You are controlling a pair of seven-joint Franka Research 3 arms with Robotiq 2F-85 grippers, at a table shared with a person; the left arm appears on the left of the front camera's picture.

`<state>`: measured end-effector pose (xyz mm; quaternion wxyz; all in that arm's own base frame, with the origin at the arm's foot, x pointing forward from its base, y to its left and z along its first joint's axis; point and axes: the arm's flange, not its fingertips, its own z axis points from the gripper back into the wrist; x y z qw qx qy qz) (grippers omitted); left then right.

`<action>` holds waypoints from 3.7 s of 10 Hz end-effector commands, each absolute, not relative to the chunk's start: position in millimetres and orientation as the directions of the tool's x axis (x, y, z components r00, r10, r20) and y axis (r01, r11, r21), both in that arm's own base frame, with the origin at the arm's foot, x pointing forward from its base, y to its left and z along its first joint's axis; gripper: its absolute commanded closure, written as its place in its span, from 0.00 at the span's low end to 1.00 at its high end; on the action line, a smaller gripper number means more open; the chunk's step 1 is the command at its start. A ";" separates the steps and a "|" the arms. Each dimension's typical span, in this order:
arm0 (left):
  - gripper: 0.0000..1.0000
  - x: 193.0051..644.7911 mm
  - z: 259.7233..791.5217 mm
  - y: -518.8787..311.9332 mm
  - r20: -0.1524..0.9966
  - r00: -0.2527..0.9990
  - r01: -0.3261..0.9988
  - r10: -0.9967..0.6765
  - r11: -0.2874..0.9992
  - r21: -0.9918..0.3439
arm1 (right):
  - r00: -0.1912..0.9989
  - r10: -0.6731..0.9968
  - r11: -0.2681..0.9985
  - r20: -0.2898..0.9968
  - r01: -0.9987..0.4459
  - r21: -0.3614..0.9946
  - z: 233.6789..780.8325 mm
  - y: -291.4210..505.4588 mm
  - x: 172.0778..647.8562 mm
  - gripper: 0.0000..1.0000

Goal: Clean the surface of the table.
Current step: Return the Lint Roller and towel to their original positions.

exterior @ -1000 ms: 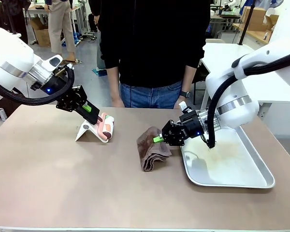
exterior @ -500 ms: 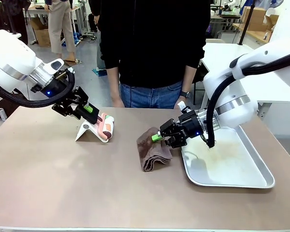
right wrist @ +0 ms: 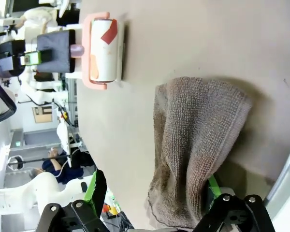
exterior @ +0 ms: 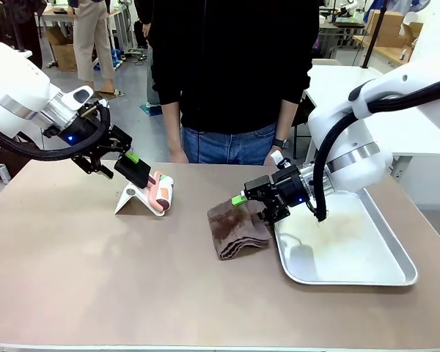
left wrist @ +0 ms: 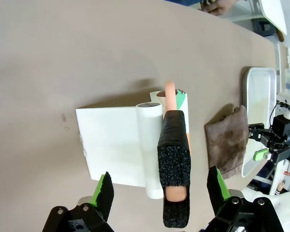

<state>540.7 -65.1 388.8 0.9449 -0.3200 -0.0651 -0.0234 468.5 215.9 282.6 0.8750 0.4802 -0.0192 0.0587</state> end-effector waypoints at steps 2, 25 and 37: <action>0.00 532.1 406.9 -52.1 0.141 0.990 0.082 0.007 0.784 -0.615 | 0.978 0.137 0.591 0.157 -0.208 0.779 311.6 214.4 459.7 0.00; 0.00 355.2 394.5 175.0 0.198 0.963 0.179 0.185 0.112 -0.977 | 0.980 -0.017 0.097 0.199 -0.196 0.976 417.1 -38.7 337.7 0.00; 0.00 355.2 394.5 175.0 0.198 0.963 0.179 0.185 0.112 -0.977 | 0.980 -0.017 0.097 0.199 -0.196 0.976 417.1 -38.7 337.7 0.00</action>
